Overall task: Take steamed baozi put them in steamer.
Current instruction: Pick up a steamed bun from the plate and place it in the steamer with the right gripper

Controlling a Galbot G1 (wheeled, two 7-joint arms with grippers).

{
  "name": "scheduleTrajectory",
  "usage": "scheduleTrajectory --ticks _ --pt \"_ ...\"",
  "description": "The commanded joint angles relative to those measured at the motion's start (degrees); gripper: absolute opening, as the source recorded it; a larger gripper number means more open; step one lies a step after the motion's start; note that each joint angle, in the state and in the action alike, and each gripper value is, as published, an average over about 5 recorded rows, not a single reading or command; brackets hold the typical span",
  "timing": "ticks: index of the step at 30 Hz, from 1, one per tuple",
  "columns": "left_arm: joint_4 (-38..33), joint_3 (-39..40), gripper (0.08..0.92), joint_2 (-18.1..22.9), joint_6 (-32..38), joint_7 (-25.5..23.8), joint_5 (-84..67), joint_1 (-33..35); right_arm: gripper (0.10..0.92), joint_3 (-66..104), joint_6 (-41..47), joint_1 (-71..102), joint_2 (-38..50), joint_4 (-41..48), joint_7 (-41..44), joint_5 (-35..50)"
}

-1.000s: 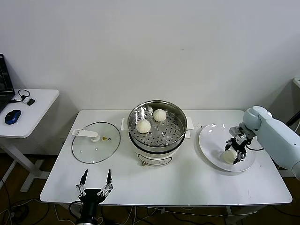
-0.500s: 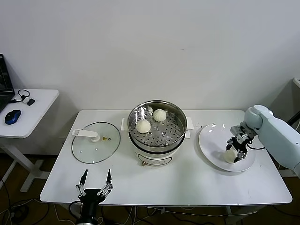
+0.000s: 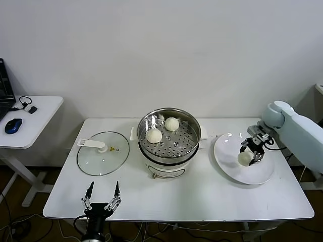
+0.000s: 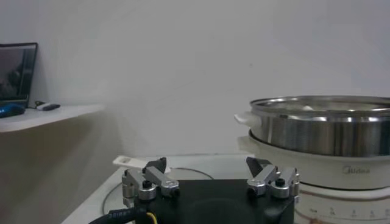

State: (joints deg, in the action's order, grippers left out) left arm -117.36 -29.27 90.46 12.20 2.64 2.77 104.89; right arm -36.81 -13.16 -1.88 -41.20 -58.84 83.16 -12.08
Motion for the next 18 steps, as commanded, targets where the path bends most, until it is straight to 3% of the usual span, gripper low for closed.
scheduleTrajectory --ticks 1,10,18 --pt "-0.1 0.1 0.823 0.0 -0.1 0.0 0.2 0.0 0.636 -14.5 -1.0 -17.6 0.8 -8.5 1.0 11.2" --pt "-0.4 0.2 0.823 0.0 -0.2 0.0 0.4 0.1 0.636 -22.6 -3.3 -31.2 -4.8 -14.3 1.5 17.2" --pt "-0.5 0.0 0.823 0.3 -0.1 0.0 0.4 0.3 0.636 -23.2 -7.4 -34.2 -14.1 -14.0 1.1 13.9"
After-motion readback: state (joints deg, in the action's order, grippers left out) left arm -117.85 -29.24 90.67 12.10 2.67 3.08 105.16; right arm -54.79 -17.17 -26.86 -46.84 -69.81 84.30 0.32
